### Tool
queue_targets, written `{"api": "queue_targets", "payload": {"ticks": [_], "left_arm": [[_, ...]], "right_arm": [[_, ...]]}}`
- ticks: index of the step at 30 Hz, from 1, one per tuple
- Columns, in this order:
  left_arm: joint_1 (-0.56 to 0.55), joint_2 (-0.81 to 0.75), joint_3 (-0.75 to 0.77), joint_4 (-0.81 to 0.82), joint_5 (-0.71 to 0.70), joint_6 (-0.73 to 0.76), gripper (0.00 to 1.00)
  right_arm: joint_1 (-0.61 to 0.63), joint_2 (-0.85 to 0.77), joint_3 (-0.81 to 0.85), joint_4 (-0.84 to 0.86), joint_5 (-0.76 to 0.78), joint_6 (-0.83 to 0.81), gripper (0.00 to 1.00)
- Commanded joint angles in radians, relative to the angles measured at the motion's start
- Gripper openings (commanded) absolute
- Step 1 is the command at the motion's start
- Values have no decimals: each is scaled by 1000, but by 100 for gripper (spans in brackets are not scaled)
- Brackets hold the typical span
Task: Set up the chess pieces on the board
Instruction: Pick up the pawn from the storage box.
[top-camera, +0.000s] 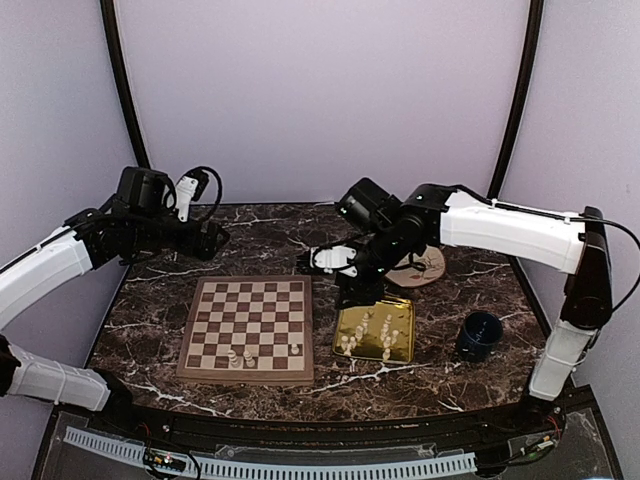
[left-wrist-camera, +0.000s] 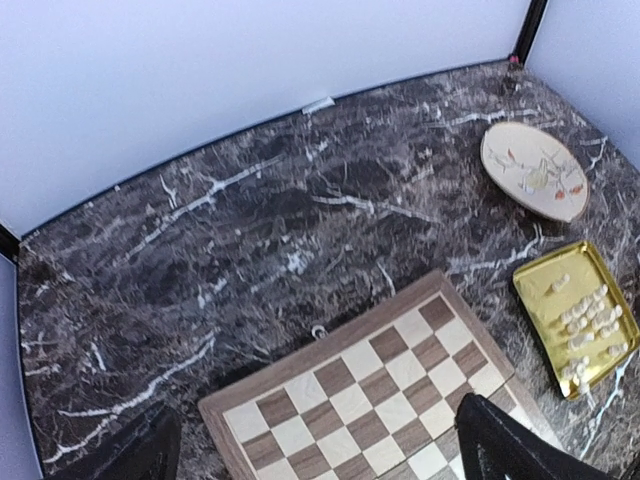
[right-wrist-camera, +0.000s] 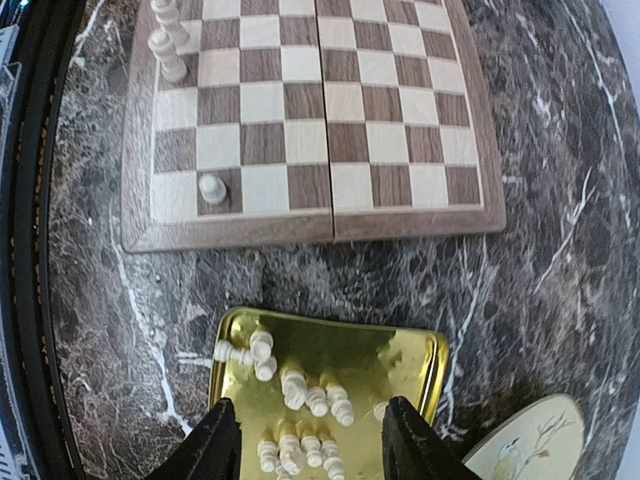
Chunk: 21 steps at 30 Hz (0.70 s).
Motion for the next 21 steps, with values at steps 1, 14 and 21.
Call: {"api": "queue_targets", "payload": {"ticks": [1,14,21], "left_arm": [[4,0,-141,93,47,12,99],[4,-60,-284,198,-37,45,99],[5,-38,-274,186,-11,46,99]], "right_arm": [[-81,-84,-185,58,-68,33,49],[-198,-216,-409,73,-6,24,41],[-199,-213,-489,74,41,-7,36]]}}
